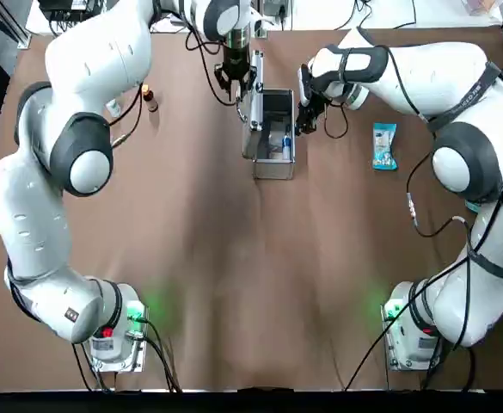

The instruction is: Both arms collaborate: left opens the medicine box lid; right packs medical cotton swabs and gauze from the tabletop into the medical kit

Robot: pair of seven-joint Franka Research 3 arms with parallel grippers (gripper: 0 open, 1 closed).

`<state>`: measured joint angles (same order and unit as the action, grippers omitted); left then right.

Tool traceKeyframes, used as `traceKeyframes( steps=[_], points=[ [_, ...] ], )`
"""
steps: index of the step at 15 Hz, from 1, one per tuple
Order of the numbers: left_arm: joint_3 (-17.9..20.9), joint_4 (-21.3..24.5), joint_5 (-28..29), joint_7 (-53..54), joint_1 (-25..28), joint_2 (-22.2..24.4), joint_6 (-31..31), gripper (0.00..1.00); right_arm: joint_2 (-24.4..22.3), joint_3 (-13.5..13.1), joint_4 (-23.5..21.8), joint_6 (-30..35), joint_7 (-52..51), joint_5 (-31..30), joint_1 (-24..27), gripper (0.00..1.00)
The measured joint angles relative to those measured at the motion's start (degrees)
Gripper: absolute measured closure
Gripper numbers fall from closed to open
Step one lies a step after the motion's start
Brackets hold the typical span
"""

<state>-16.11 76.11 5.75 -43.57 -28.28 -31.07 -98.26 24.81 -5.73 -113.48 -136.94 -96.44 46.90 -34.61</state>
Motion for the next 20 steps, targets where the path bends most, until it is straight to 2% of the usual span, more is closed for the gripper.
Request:
traceKeyframes(
  steps=[1, 3, 5, 6, 8, 10, 11, 12, 13, 15, 16, 17, 18, 20],
  points=[
    [0.0, 0.0, 0.0, 0.2, 0.7, 0.1, 0.2, 0.54, 0.0, 0.0, 0.0, 0.0, 0.0, 0.0, 0.0, 0.69],
    [0.0, 0.0, 0.0, 1.3, 2.0, 0.5, 0.6, 0.44, 0.0, 0.0, 0.0, 0.0, 0.0, 0.0, 0.0, 0.69],
    [0.0, 0.0, 0.0, 2.5, 3.4, 0.9, 1.5, 0.42, 0.0, 0.0, 0.0, 0.0, 0.0, 0.0, 0.0, 0.69],
    [0.0, 0.0, 0.0, 3.4, 4.2, 1.1, 1.8, 0.37, 0.0, 0.0, 0.0, 0.0, 0.0, 0.0, 0.0, 0.69],
    [0.0, 0.0, 0.0, 6.2, 6.1, 2.1, 1.9, 0.34, 0.0, -0.1, 0.1, 0.1, 0.0, 0.0, 0.0, 0.69],
    [0.0, 0.0, 0.0, 9.0, 8.1, 3.7, 2.1, 0.19, 0.0, -0.1, 0.2, 0.6, 0.0, 0.0, 0.0, 0.67],
    [0.0, 0.0, 0.0, 10.1, 9.0, 4.6, 2.3, 0.10, 0.0, -0.2, 0.5, 1.5, 0.0, 0.0, 0.1, 0.61],
    [0.0, 0.0, 0.0, 11.0, 9.9, 5.5, 2.7, 0.02, 0.0, -0.3, 0.8, 2.4, 0.0, 0.0, 0.3, 0.60],
    [0.0, 0.0, 0.0, 12.1, 10.6, 6.4, 3.7, 0.01, 0.0, -0.3, 1.2, 3.5, 0.0, 0.0, 0.6, 0.59],
    [0.0, 0.0, 0.0, 15.4, 12.5, 8.1, 5.8, 0.00, 0.0, -0.4, 2.9, 7.3, 0.0, 0.1, 1.8, 0.43],
    [-0.1, -0.1, 0.0, 19.1, 15.2, 9.7, 7.4, 0.00, -0.1, -0.4, 5.7, 13.4, 0.1, 0.1, 3.9, 0.25],
    [-0.1, -0.1, 0.0, 21.2, 16.9, 10.5, 8.3, 0.00, -0.1, -0.4, 7.3, 16.5, 0.1, 0.1, 5.4, 0.15],
    [-0.2, -0.1, 0.0, 23.9, 18.7, 11.2, 9.0, 0.00, -0.2, -0.4, 8.7, 19.4, 0.2, 0.1, 7.1, 0.08],
    [-0.2, 0.0, 0.0, 28.7, 21.4, 12.0, 9.5, 0.00, -0.3, -0.5, 10.8, 23.2, 1.0, 0.1, 10.4, 0.07]
  ],
)
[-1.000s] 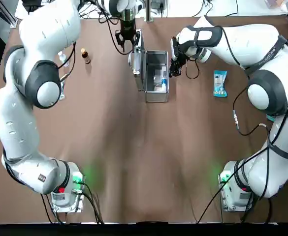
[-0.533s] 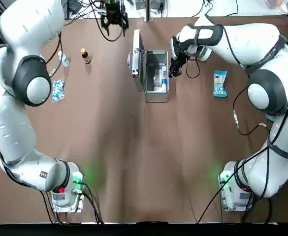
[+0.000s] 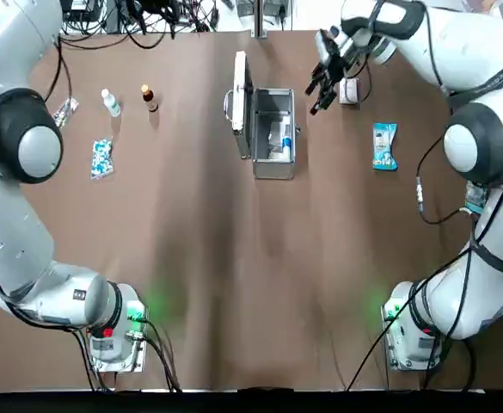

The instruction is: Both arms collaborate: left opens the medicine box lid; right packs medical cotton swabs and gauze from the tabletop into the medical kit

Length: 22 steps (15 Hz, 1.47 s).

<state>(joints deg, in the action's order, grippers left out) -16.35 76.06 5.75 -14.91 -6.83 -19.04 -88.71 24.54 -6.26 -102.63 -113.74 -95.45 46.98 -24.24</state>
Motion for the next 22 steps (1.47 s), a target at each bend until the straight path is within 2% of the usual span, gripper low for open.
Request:
traceKeyframes(
  steps=[3, 5, 9, 13, 15, 17, 18, 22],
  points=[
    [-0.1, 0.0, 0.0, 3.2, 3.6, 1.2, 0.0, 0.00, 0.0, -1.6, 1.7, 0.9, 6.5, -2.7, 3.4, 0.06],
    [-0.1, -0.1, 0.0, 5.4, 6.0, 2.5, 0.0, 0.00, 0.0, -3.2, 4.6, 4.2, 12.5, -6.9, 5.5, 0.07],
    [-0.1, -0.1, -0.1, 6.5, 10.1, 5.5, 0.2, 0.00, -0.3, -6.4, 13.2, 14.4, 25.2, -12.5, 10.9, 0.07],
    [0.0, -0.1, -1.3, 8.4, 12.9, 6.9, 0.9, 0.00, -1.5, -7.5, 23.4, 24.4, 42.2, -25.2, 12.4, 0.03],
    [2.7, -0.1, -4.9, 9.5, 13.3, 8.2, 0.9, 0.00, -2.2, -7.8, 27.6, 29.0, 46.4, -28.3, 12.6, 0.02],
    [7.6, -0.1, -7.8, 10.8, 12.1, 9.7, 1.0, 0.00, -2.4, -8.8, 29.8, 30.6, 47.7, -31.4, 13.7, 0.02],
    [11.1, 0.0, -8.6, 11.3, 10.1, 11.1, 1.3, 0.00, -2.4, -9.5, 30.3, 31.0, 51.5, -34.7, 14.9, 0.02],
    [12.2, 1.6, -8.6, 11.1, 7.5, 12.8, 1.5, 0.00, -2.4, -9.6, 30.7, 32.4, 67.2, -36.6, 15.2, 0.02]
  ],
)
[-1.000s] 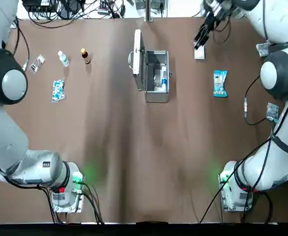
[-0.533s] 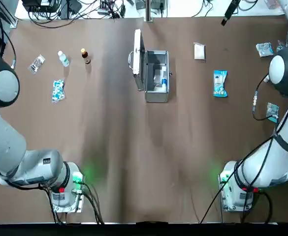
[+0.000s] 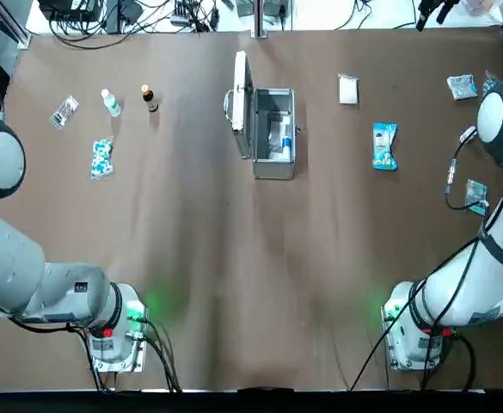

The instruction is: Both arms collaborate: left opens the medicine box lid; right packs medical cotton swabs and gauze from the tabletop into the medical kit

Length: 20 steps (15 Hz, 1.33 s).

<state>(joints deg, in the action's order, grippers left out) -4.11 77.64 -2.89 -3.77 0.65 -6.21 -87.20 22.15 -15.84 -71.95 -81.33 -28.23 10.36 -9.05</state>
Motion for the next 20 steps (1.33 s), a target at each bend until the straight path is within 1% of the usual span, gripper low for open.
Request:
traceKeyframes(
  steps=[3, 5, 7, 11, 14, 18, 19, 20],
  points=[
    [-0.1, 0.5, 0.0, 0.0, -0.1, 0.1, 0.0, 0.00, 0.1, 0.0, -0.9, 1.4, 8.7, -0.1, 0.1, 0.02],
    [0.0, 0.7, 0.0, 0.0, -0.1, 0.1, 0.0, 0.00, 0.3, 0.0, -3.3, 1.3, 11.8, -0.2, 0.4, 0.02],
    [0.0, 0.8, 0.0, 0.0, 0.0, 0.1, 0.0, 0.00, 0.7, -0.1, -6.7, 0.1, 12.7, -0.2, 0.9, 0.02],
    [0.0, 1.2, 0.0, -0.1, 0.1, -0.1, 0.0, 0.00, 1.4, -0.1, -17.6, -10.6, 14.3, -0.2, 1.1, 0.03],
    [0.1, 1.3, 0.0, -0.1, 0.2, -0.4, 0.0, 0.00, 1.9, 0.2, -23.8, -17.4, 19.3, -0.2, 0.9, 0.04],
    [0.4, 1.5, 0.0, -0.1, 1.2, -0.4, 0.0, 0.00, 3.3, 0.9, -32.7, -29.2, 23.2, 0.0, -0.8, 0.06],
    [0.5, 1.5, 0.0, -0.1, 1.6, -0.4, -0.1, 0.00, 4.7, 1.0, -36.4, -33.2, 23.3, 0.2, -1.7, 0.12],
    [0.5, 1.5, 0.0, -0.1, 1.7, -0.4, -0.1, 0.00, 5.4, 1.0, -37.5, -33.7, 23.3, 0.2, -2.3, 0.13]
  ],
)
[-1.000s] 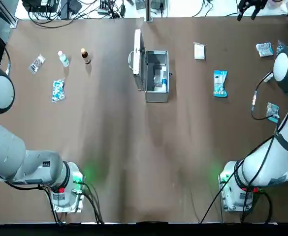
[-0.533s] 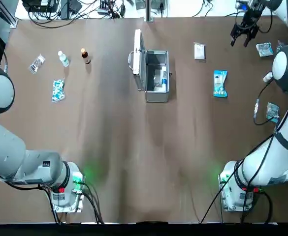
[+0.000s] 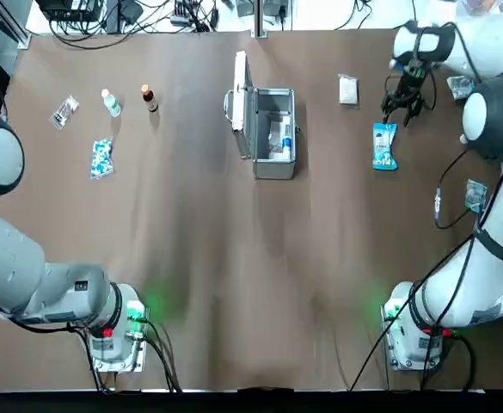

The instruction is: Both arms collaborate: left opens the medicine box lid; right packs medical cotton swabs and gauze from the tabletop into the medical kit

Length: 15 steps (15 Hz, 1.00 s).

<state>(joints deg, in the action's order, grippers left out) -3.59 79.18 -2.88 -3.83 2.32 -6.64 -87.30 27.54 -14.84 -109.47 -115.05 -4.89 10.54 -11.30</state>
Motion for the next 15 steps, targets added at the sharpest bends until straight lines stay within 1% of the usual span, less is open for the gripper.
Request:
traceKeyframes(
  steps=[3, 4, 5, 7, 8, 9, 10, 11, 13, 15],
  points=[
    [0.0, 0.0, 0.0, 0.0, 0.0, -0.2, -0.2, 0.00, 1.0, 0.0, -2.1, -0.1, 2.1, 0.0, -1.4, 0.15],
    [0.0, 0.0, 0.0, 0.0, 0.0, -0.3, -0.4, 0.00, 1.0, 0.0, -2.5, -0.1, 3.0, 0.1, -1.9, 0.20],
    [0.0, 0.1, 0.0, 0.0, 0.0, -0.5, -0.8, 0.00, 1.2, 0.0, -2.8, -0.1, 4.6, 0.1, -2.4, 0.30],
    [0.0, 0.1, 0.0, 0.0, 0.0, -0.8, -1.6, 0.00, 2.2, 0.0, -3.1, -0.5, 6.9, 0.1, -3.2, 0.33],
    [0.0, 0.1, 0.0, 0.0, 0.0, -0.9, -1.7, 0.00, 2.9, 0.0, -3.2, -0.7, 7.5, 0.1, -3.4, 0.38],
    [0.0, 0.1, 0.0, 0.0, 0.0, -1.0, -1.8, 0.00, 3.7, 0.0, -3.2, -1.0, 7.8, 0.1, -3.6, 0.39],
    [0.0, 0.1, 0.0, 0.0, 0.0, -1.0, -2.1, 0.00, 4.2, 0.0, -3.2, -1.2, 8.0, 0.1, -3.6, 0.43],
    [0.0, 0.1, 0.0, 0.0, 0.0, -1.1, -2.5, 0.00, 4.5, 0.0, -3.1, -1.3, 8.6, 0.1, -3.6, 0.52],
    [0.0, 0.1, 0.0, 0.0, 0.0, -1.2, -2.7, 0.00, 4.5, 0.0, -3.0, -1.3, 9.9, 0.1, -3.6, 0.56],
    [0.0, 0.1, 0.0, 0.0, 0.0, -1.3, -2.8, 0.00, 4.4, -0.2, -2.8, -1.0, 10.5, 0.1, -3.6, 0.73]
  ],
)
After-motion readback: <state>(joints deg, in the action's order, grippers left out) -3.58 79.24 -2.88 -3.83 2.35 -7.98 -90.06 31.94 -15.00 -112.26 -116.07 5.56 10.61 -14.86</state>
